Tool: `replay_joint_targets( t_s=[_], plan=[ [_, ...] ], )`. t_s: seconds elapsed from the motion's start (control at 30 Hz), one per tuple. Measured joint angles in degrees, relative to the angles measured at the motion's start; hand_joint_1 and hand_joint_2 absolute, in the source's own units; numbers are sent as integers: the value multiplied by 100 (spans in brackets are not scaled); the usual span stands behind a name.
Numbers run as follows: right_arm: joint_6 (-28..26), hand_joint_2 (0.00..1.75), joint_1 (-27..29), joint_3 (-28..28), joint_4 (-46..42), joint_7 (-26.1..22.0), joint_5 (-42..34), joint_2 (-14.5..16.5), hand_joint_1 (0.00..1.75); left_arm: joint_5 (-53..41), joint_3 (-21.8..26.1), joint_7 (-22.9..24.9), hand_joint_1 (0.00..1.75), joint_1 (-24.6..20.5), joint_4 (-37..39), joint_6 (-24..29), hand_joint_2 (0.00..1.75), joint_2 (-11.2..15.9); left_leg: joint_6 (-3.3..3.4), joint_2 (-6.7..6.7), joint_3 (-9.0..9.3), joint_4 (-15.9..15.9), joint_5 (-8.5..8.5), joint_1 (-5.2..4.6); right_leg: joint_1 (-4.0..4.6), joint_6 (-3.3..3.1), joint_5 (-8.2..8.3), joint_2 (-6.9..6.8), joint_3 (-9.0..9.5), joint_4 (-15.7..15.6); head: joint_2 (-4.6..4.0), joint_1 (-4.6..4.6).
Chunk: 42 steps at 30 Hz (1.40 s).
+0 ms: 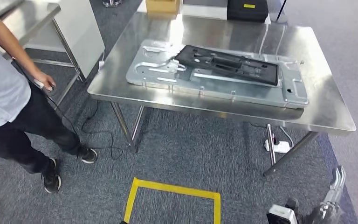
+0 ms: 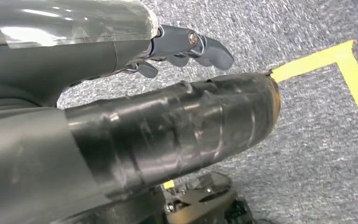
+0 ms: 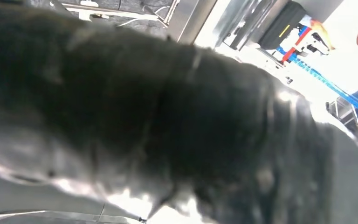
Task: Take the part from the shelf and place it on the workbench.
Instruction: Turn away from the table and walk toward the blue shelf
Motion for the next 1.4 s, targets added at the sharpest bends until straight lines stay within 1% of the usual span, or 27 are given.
replay_joint_targets(
  t_s=[0.07, 0.13, 0.17, 0.2, 0.23, 0.3, 0.37, 0.43, 0.5, 0.53, 0.63, 0.67, 0.7, 0.73, 0.8, 0.87, 0.9, 0.97, 1.03, 1.07, 1.13, 1.17, 1.2, 1.23, 1.27, 1.33, 1.4],
  plan=[
    [0, 0, 6, 0, 2, 1, -3, 0, 0, 0, 0, 0, 0, -5, 0, 0, 0, 1, 115, 30, -123, -18, 122, 10, -16, 50, -446, 20, -155, 414, 0, 2],
    [0, 0, 7, 0, 9, 2, -10, -1, 0, -1, 0, 0, 0, -4, 0, 0, 0, 2, 155, 42, -290, -4, 239, -5, -18, 86, -956, 29, -364, 1133, 0, 3],
    [0, 0, 8, 0, 14, 3, -12, 0, 0, -1, 0, 0, 0, -1, 0, 0, 0, 2, 154, 45, -377, 10, 299, -13, -18, 96, -1050, 30, -405, 1415, 0, 2],
    [0, 0, 8, 0, 19, 3, -13, 0, 0, -1, 0, 0, 0, 1, 0, 0, 0, 2, 148, 48, -462, 29, 355, -20, -18, 95, -1009, 30, -354, 1524, 0, 1],
    [0, 0, 8, 0, 22, 3, -13, 0, 0, -1, 0, 0, 0, 2, 0, 0, 0, 2, 139, 48, -544, 52, 405, -26, -16, 83, -873, 30, -197, 1426, 0, 2],
    [0, 0, 5, 0, 24, 3, -14, -1, 0, -1, 1, 0, 0, 1, 0, 0, 0, -1, 112, 43, -679, 107, 484, -35, 2, 19, -625, 33, 391, 681, 0, 0],
    [0, 0, 0, 0, 23, 2, -21, 1, 0, -1, 1, -1, 0, -2, 0, 1, 0, -4, 61, 38, -750, 151, 551, -45, 41, -56, -632, 37, 879, -73, 0, -1],
    [0, 0, 4, -1, 23, -3, -36, 4, 0, 3, 1, -2, 0, -3, 0, 2, 0, -7, -13, 38, -774, 146, 632, -43, 77, -115, -660, 39, 966, -302, 0, 6],
    [0, 0, 7, -2, 24, -8, -45, 14, 0, 12, 2, -2, 0, 1, 0, 4, 0, -4, -91, 25, -813, 175, 610, -33, 53, -194, -553, 26, 888, -334, 0, 13],
    [1, 0, 9, -2, 25, -10, -47, 21, 0, 16, 2, -2, 0, 5, 0, 5, 0, -3, -125, 15, -864, 285, 460, -27, 36, -240, -487, 16, 835, -355, 0, 9],
    [2, 0, 20, -3, 27, -12, -50, 34, 0, 23, 2, -2, 0, 10, 0, 7, 0, 1, -212, 0, -1106, 1170, -340, 5, 24, -307, -304, -4, 608, -358, 0, -10],
    [2, 0, 25, -3, 31, -13, -52, 37, 0, 28, 2, -2, 0, 11, 0, 7, 0, 2, -236, 0, -1145, 1484, -475, 16, 26, -302, -245, -7, 519, -343, 0, -10],
    [2, 0, 27, -3, 36, -13, -55, 39, 0, 33, 2, -1, 0, 11, 0, 7, 0, 3, -254, 1, -1120, 1666, -473, 24, 28, -294, -191, -9, 432, -319, 0, -10],
    [2, 0, 30, -3, 40, -14, -58, 40, 0, 39, 2, -1, 0, 11, 0, 7, 0, 4, -263, 1, -1007, 1662, -353, 32, 27, -281, -143, -11, 343, -284, 0, -10],
    [1, 0, 35, -3, 45, -15, -64, 41, 0, 45, 2, 0, 0, 6, 0, 7, 0, 7, -248, -1, -508, 1071, -70, 40, 23, -244, -72, -10, 182, -190, 0, -11],
    [0, 0, 43, -4, 43, -20, -76, 41, 0, 49, 2, -1, 0, -3, 0, 9, 0, 10, -197, -8, 14, 292, -86, 22, 33, -188, -19, -10, 68, -96, 0, -9],
    [0, 0, 47, -4, 42, -25, -88, 41, 0, 51, 2, -1, 0, -7, 0, 11, 0, 11, -163, -11, 137, 69, -156, 7, 39, -153, 13, -12, 41, -71, 0, -7],
    [0, 0, 55, -7, 39, -40, -121, 41, 0, 56, 2, -2, 0, 1, 0, 15, 0, 12, -75, -10, 130, -36, -161, -6, 45, -78, 90, -14, 15, -72, 0, -3],
    [1, 0, 74, -21, 37, -60, -164, 41, 0, 63, 2, -3, 0, 11, 0, 16, 0, 14, 32, 15, 46, -60, -53, 12, 28, -11, -56, 6, -48, 38, 0, 0],
    [2, 0, 83, -32, 36, -71, -187, 41, 0, 67, 2, -5, 0, 12, 0, 17, 0, 15, 83, 31, -14, -71, 11, 24, 18, 21, -281, 18, -115, 228, 0, 3],
    [10, 0, 94, -50, 36, -94, -241, 41, 0, 76, 2, -11, 0, 9, 0, 18, 0, 19, 139, 54, -162, -61, 123, 22, 1, 76, -853, 29, -297, 881, 0, 6],
    [19, 0, 95, -54, 37, -108, -278, 41, 0, 79, 2, -14, 0, 10, 0, 17, 0, 20, 141, 61, -239, -49, 179, 20, -2, 99, -1025, 30, -366, 1221, 0, 5],
    [32, 0, 96, -55, 36, -124, -323, 41, 0, 84, 2, -15, 0, 11, 0, 17, 0, 21, 135, 64, -318, -31, 231, 19, -7, 116, -1059, 30, -378, 1445, 0, 5],
    [50, 0, 97, -55, 34, -142, -375, 41, 0, 88, 2, -15, 0, 13, 0, 17, 0, 23, 124, 66, -400, -6, 278, 20, -13, 126, -965, 29, -295, 1483, 0, 5],
    [72, 0, 98, -55, 28, -164, -424, 41, 0, 92, 2, -16, 0, 13, 0, 17, 0, 25, 109, 66, -478, 27, 318, 22, -23, 128, -801, 29, -106, 1306, 0, 5],
    [110, 0, 95, -55, -2, -218, -502, 41, 0, 96, 1, -19, 0, 11, 0, 17, 0, 26, 67, 60, -618, 112, 375, 15, -31, 108, -586, 32, 479, 513, 0, 5],
    [124, 0, 94, -55, -41, -262, -539, 41, 0, 96, 1, -22, 0, 8, 0, 18, 0, 26, 1, 52, -699, 180, 427, 0, -9, 44, -625, 45, 846, -89, 0, 3]
  ],
)
